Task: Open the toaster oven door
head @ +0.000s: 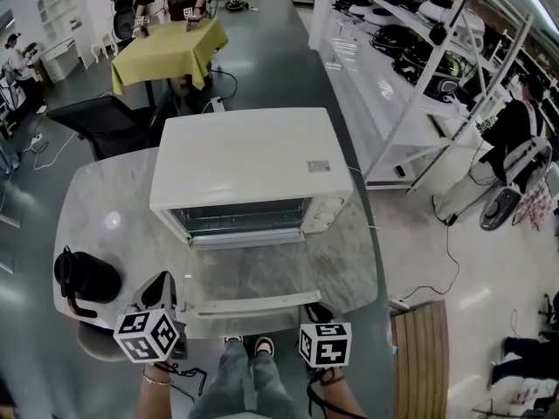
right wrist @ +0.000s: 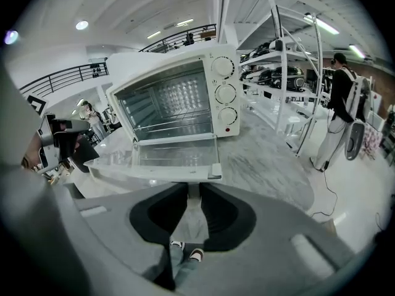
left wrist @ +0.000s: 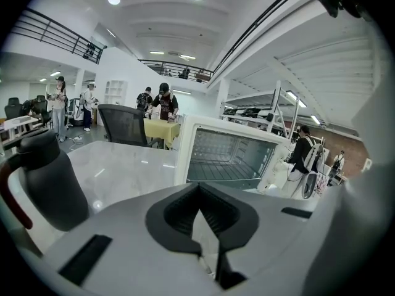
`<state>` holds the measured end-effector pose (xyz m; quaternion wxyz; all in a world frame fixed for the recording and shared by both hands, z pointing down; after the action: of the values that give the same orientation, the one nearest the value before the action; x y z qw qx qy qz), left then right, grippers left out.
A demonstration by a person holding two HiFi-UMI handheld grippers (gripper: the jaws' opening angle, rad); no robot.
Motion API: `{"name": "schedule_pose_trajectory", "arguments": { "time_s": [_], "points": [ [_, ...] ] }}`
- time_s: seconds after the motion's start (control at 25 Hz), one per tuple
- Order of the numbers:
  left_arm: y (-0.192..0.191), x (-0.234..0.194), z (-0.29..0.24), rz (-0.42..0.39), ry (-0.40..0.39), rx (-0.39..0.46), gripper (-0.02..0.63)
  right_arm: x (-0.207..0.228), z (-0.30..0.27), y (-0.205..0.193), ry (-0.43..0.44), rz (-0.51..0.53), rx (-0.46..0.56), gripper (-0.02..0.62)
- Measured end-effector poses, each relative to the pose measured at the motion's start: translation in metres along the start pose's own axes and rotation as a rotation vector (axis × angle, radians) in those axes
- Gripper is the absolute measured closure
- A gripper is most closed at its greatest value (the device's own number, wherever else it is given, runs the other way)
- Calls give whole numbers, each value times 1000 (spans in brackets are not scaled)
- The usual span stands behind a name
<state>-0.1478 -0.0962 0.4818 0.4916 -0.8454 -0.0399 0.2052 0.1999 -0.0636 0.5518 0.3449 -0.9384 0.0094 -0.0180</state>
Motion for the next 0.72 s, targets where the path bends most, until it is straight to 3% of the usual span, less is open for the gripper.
{"name": "schedule_pose_trajectory", "arguments": {
  "time_s": [0.72],
  "points": [
    [-15, -10, -5, 12, -4, -45, 601, -3, -18, -32, -48, -11, 2, 523]
  ]
}}
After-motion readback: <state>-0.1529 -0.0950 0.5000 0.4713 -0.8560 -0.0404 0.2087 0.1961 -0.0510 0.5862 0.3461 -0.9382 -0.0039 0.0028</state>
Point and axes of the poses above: the fingertips, and each gripper's own axes: z backward along the fingers, x to its right, y out of its top, the point moved 10 cm from there along z, backward along the fingers, and after that the axes turned 13 degrees about -y, right-handed, at the moved point
